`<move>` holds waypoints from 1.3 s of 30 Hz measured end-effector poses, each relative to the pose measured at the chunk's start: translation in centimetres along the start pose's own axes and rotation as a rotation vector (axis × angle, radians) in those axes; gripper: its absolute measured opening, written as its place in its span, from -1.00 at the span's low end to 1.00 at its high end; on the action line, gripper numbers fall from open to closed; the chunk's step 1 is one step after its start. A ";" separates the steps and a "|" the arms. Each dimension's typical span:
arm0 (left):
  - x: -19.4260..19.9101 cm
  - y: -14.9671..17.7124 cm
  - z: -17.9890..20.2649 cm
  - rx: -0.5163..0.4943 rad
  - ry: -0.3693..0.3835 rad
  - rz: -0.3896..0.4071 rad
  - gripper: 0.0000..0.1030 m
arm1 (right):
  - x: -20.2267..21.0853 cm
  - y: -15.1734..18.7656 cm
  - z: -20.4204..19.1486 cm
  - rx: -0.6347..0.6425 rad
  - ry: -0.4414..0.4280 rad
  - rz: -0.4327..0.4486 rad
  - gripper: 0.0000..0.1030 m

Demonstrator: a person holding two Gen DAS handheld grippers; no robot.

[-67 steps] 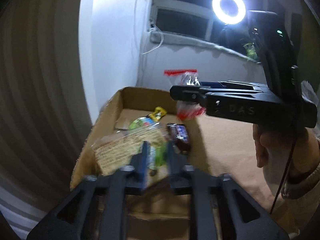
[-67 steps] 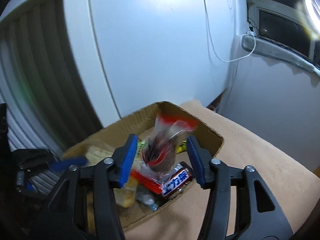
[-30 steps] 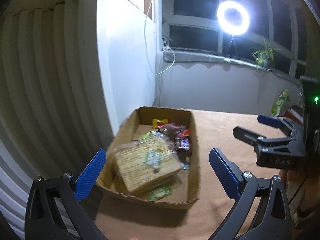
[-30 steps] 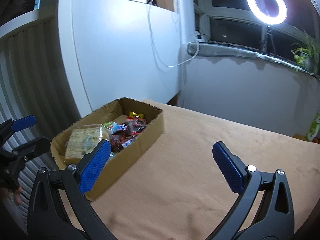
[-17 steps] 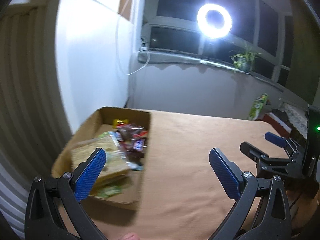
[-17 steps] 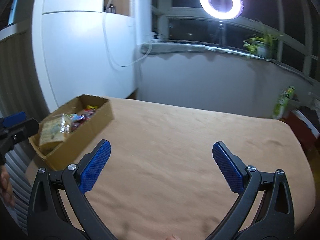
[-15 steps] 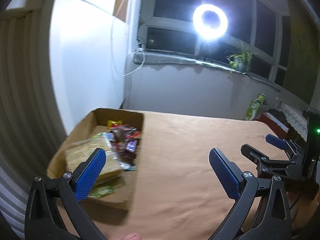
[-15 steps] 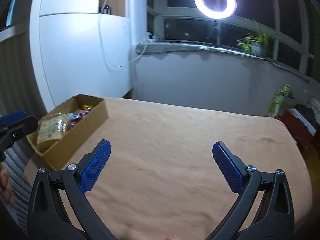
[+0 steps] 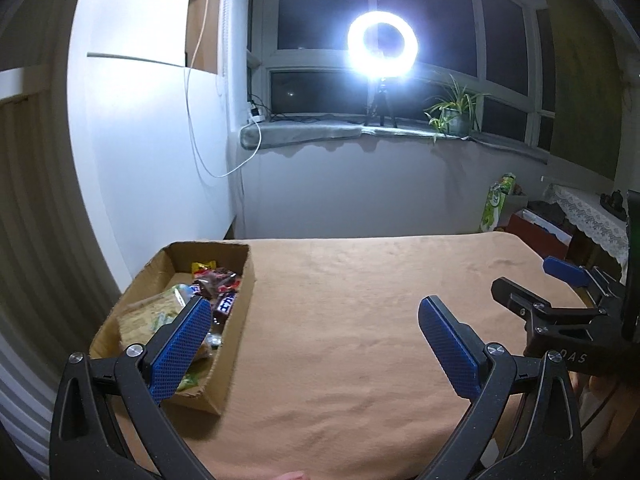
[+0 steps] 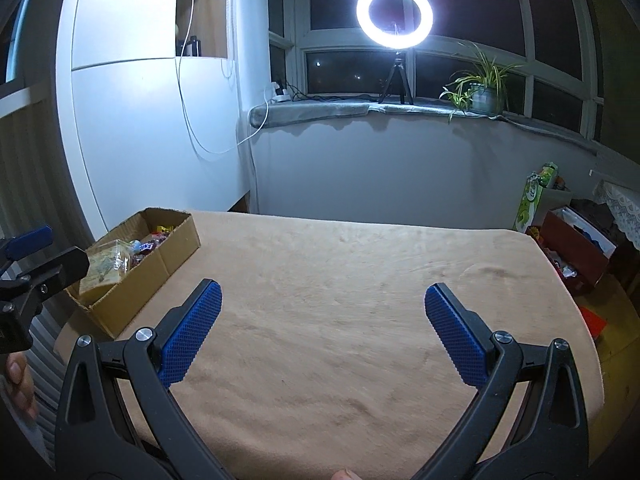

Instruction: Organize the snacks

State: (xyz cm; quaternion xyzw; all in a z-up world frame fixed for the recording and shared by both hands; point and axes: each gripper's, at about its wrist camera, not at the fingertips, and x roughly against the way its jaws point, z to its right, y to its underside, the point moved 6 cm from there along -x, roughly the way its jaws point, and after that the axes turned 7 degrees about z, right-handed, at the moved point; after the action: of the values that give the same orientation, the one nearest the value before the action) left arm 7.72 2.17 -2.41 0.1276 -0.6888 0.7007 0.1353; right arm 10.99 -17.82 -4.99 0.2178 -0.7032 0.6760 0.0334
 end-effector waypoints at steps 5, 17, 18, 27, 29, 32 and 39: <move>0.1 0.1 0.2 0.031 0.008 -0.015 0.99 | 0.3 0.1 0.4 -0.011 0.002 0.001 1.00; 0.5 0.4 1.3 0.014 -0.001 -0.026 0.99 | 0.6 0.5 0.8 -0.024 0.005 -0.001 1.00; 0.6 0.4 1.4 0.013 -0.001 -0.028 0.99 | 0.6 0.5 0.9 -0.024 0.004 -0.001 1.00; 0.6 0.5 1.8 0.002 0.001 -0.035 0.99 | 0.6 0.5 0.8 -0.024 0.006 0.000 1.00; 0.7 0.5 1.8 0.002 0.000 -0.033 0.99 | 0.6 0.6 0.7 -0.024 0.006 -0.003 1.00; 0.8 0.5 1.8 0.003 -0.003 -0.032 0.99 | 0.6 0.6 0.8 -0.023 0.005 -0.002 1.00; 0.7 0.7 1.6 0.002 -0.007 -0.035 0.99 | 0.7 0.7 0.7 -0.021 0.006 -0.005 1.00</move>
State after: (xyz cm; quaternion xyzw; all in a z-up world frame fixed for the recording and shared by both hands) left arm 6.78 0.53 -2.74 0.1424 -0.6862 0.6985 0.1449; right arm 10.26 -18.65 -5.46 0.2171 -0.7098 0.6690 0.0395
